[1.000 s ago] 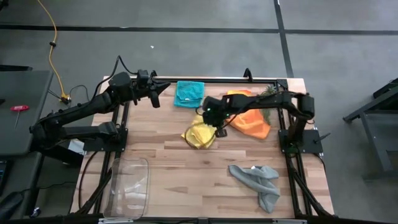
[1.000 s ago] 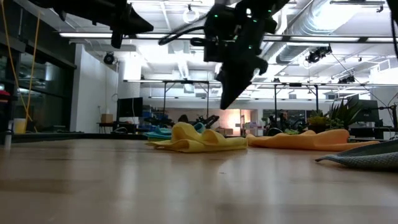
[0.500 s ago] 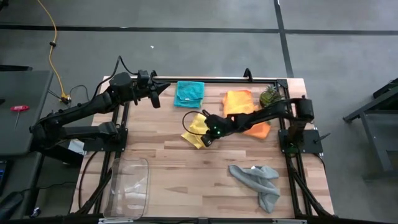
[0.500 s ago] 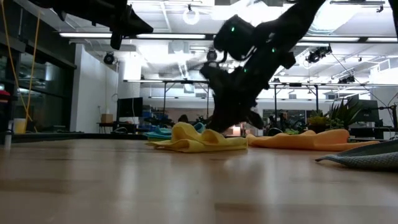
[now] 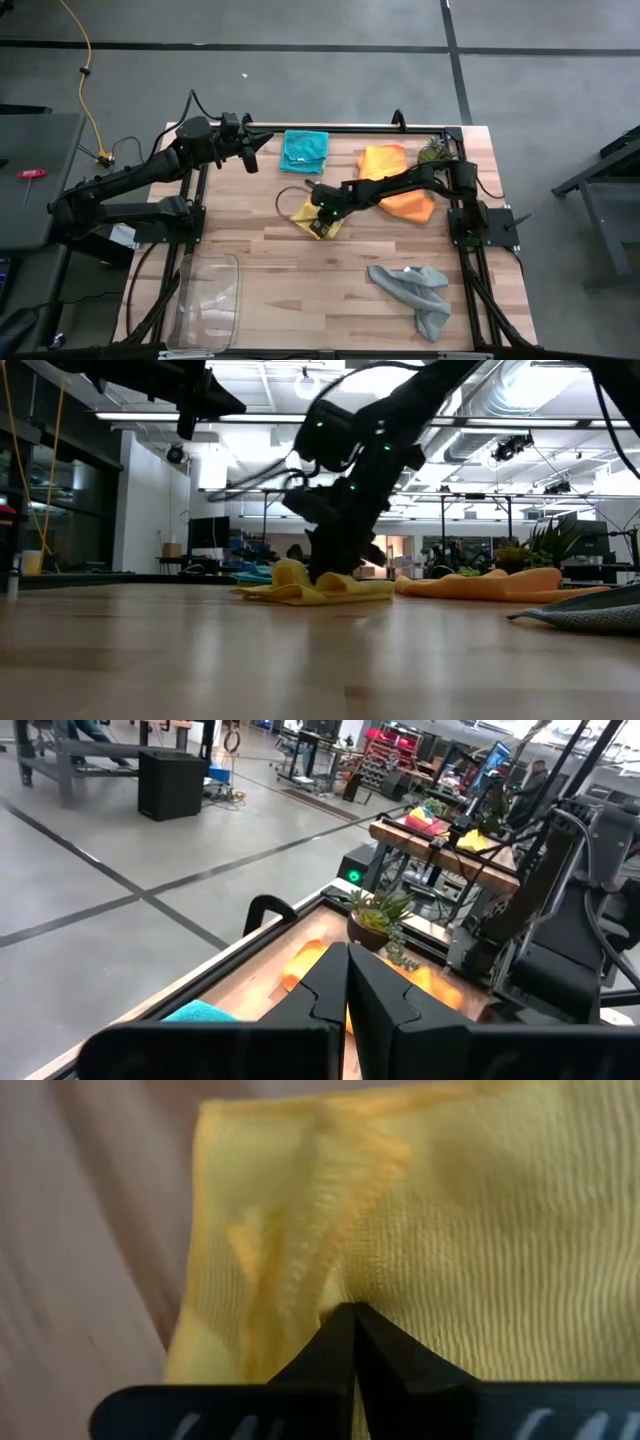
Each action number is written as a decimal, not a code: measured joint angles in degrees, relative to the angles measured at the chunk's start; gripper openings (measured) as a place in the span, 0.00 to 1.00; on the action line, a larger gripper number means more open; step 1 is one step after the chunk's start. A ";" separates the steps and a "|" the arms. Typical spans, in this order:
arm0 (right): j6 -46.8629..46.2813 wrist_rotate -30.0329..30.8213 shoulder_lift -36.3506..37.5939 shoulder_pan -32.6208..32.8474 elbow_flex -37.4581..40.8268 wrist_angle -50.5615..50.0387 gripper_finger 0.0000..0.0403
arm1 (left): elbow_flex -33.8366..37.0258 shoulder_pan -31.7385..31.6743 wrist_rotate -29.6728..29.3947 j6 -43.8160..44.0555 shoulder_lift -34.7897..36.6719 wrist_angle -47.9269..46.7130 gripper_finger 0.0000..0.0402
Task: Fold microfiber towels
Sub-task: Fold the yellow microfiber towel, then stack the yellow microfiber towel on the folded microfiber towels, then fold the gray microfiber towel
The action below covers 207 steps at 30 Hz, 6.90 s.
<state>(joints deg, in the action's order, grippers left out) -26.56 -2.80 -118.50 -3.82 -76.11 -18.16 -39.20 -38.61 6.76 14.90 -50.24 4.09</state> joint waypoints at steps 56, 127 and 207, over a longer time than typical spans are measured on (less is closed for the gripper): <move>-1.63 -7.47 27.46 -9.72 23.83 16.40 0.09 | -4.76 16.55 -8.89 -2.30 -8.37 -13.05 0.00; 41.02 6.31 -4.48 -24.31 -27.66 -11.40 0.00 | -7.08 30.88 -33.09 6.21 18.36 -30.50 0.00; 13.92 15.29 52.28 4.03 34.83 26.05 0.46 | 17.11 25.94 -16.36 6.05 10.91 11.50 0.00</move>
<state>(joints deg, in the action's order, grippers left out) -12.65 12.49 -66.22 0.21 -41.28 7.89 -22.09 -12.67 -9.60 20.94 -39.33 15.58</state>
